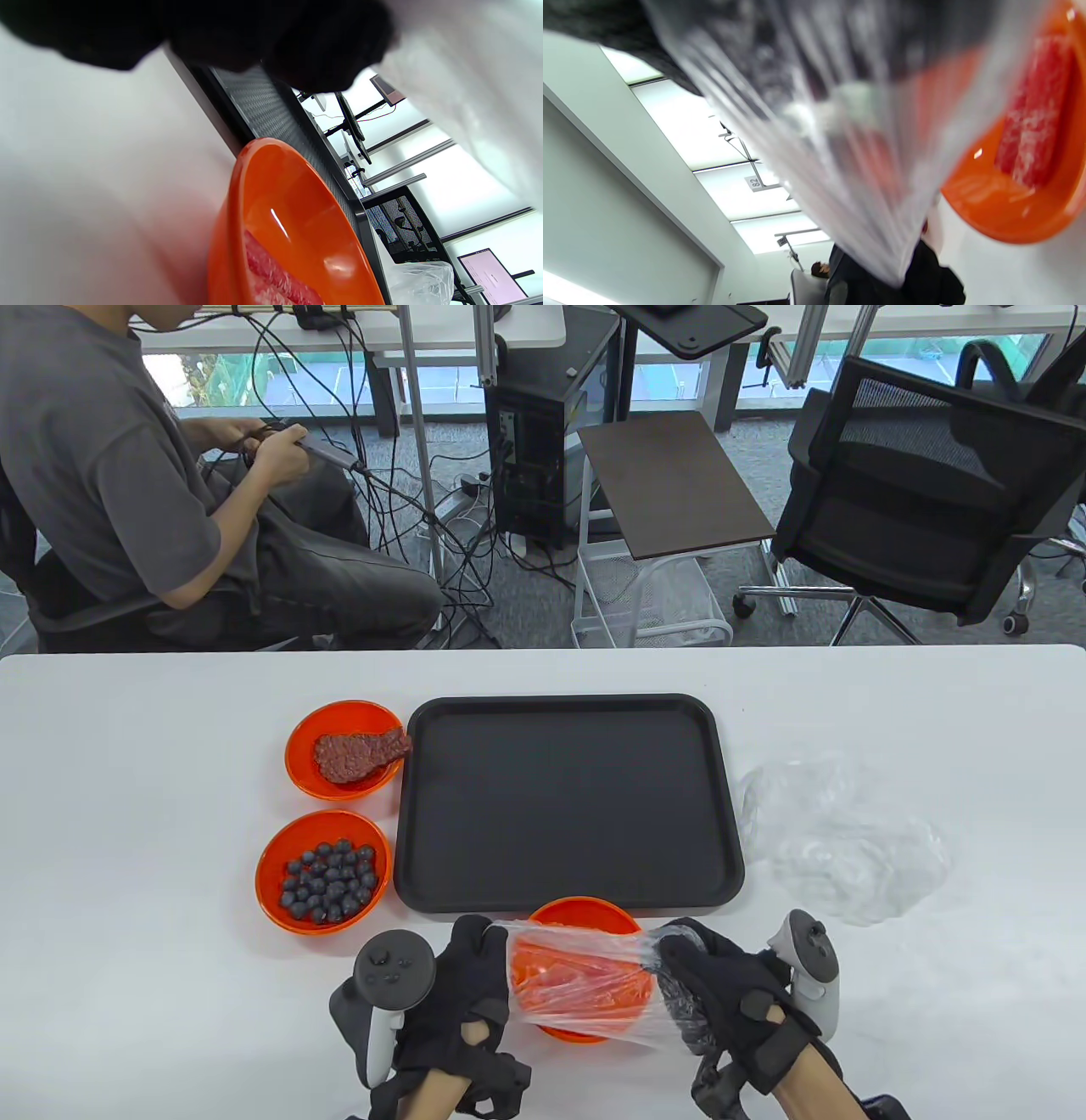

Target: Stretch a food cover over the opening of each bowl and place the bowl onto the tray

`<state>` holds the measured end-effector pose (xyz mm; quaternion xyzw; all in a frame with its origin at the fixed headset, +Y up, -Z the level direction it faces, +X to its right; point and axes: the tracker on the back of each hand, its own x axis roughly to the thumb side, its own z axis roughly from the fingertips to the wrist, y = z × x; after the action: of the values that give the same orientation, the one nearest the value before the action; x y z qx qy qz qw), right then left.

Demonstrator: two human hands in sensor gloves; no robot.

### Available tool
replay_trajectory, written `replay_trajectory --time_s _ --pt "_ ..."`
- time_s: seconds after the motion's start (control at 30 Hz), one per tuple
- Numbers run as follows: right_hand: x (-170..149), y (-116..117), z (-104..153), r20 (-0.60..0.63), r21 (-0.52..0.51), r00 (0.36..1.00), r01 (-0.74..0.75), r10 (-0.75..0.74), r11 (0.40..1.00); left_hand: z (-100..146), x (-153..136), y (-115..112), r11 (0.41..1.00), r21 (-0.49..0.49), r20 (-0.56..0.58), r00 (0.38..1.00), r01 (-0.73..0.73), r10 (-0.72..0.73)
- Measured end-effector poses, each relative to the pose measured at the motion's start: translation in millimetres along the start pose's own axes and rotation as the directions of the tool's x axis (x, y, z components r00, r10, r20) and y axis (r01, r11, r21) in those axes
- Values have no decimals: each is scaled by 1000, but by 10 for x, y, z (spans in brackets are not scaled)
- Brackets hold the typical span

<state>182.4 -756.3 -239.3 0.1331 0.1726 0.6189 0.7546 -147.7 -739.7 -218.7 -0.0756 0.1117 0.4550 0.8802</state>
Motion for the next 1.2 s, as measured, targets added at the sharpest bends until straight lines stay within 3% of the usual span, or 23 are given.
replay_trajectory --time_s 0.13,0.23,0.33,0.57,0.7,0.83,1.2 --pt "98 -49 98 -27 -227 973 -231 231 946 16 -18 -8 999 1 -26 999 47 -47" --pt "148 -27 142 -70 -317 898 -433 435 844 65 -48 -30 996 -5 -37 995 92 -92" --pt "172 45 159 -88 -343 838 -534 539 773 102 -70 -56 989 8 -48 988 151 -150" --pt "184 236 185 -187 -357 479 -846 857 395 164 -91 -203 952 10 -57 951 305 -304" --pt "115 273 149 -230 -332 373 -898 899 287 175 -106 -258 935 18 -56 934 355 -354" --pt "39 268 91 -251 -312 314 -922 916 230 173 -113 -301 918 30 -48 918 396 -394" --pt "-108 226 -41 -307 -254 283 -944 909 209 127 -159 -365 909 28 -25 909 416 -416"
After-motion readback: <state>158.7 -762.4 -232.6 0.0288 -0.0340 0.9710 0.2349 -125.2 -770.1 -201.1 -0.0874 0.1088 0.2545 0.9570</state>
